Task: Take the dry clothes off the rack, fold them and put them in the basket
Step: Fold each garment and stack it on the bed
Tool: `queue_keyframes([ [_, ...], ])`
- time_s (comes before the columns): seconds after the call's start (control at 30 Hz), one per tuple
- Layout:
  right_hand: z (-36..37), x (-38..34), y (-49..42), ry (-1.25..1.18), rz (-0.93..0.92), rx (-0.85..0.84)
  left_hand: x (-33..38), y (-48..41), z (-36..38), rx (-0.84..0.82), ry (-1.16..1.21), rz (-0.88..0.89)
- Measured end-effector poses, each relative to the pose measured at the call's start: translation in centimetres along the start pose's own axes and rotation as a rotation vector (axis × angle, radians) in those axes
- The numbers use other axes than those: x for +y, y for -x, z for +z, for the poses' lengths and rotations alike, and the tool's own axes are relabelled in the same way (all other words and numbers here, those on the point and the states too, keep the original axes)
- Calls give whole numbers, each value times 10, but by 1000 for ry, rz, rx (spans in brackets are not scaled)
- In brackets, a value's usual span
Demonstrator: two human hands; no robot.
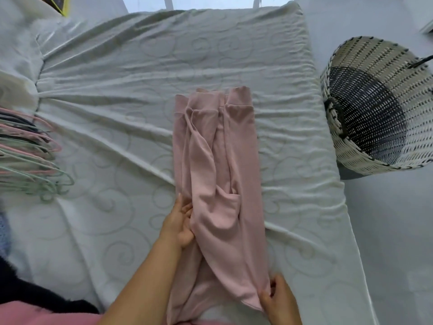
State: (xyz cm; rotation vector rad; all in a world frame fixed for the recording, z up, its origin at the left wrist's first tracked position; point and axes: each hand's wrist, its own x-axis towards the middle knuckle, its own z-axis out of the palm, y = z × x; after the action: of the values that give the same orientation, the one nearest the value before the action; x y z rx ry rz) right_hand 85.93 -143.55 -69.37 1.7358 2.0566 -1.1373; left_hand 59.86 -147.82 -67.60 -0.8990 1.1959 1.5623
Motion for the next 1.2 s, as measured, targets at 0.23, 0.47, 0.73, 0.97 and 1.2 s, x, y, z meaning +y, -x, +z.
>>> queue_keyframes([
  [0.23,15,-62,-24,-152,-343,-146,-5,-1,35,-174,-60,-86],
  [0.47,17,-51,-32,-141,-314,-328,38,10,-4,-343,234,229],
  [0.73,9,-44,-39,-133,-398,-518,121,-10,37,-423,204,243],
  [0.97,9,-41,-39,-30,-571,-400,140,5,-56,31,328,691],
  [1.2,10,-38,-34,153,-552,-512,129,-11,-107,111,181,278],
])
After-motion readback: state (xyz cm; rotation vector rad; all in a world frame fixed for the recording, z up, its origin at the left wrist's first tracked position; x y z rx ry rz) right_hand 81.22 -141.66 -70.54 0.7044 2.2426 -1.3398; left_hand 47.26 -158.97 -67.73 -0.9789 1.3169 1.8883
